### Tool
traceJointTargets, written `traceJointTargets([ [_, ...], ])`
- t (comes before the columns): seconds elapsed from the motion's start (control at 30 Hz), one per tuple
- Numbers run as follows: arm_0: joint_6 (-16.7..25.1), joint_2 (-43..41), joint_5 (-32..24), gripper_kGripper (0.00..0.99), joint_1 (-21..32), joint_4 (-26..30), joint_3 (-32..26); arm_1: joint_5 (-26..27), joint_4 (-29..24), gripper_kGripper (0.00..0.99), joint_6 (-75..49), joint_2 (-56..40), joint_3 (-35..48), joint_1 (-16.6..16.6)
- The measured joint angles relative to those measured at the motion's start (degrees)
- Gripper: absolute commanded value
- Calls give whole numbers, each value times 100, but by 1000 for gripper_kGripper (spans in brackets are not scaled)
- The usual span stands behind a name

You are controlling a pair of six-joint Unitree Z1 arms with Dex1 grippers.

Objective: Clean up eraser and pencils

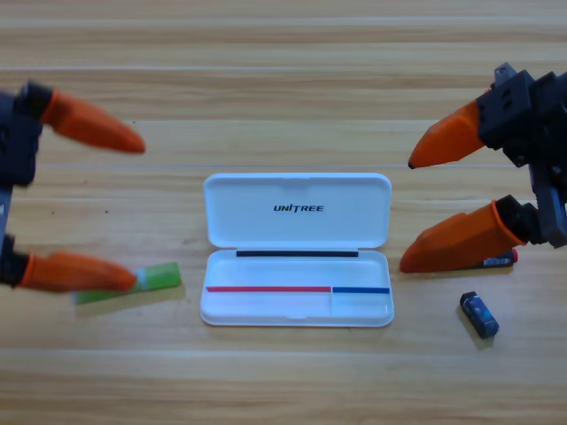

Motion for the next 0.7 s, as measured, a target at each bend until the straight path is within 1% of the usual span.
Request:
traceJointTargets([
  [0.37,-95,11,0,989,-10,53,-51,-3,4,969,65,0,1,0],
  [0.47,-140,22,0,989,-10,53,-51,-111,4,969,268,0,1,0],
  [0.57,-155,36,0,989,-10,59,-51,-506,38,969,604,0,0,0],
  [0.67,-155,60,17,989,-10,93,-51,-1352,184,969,1000,0,-13,0],
  [0.7,-155,69,36,989,-10,97,-51,-1708,204,969,1177,0,-14,0],
])
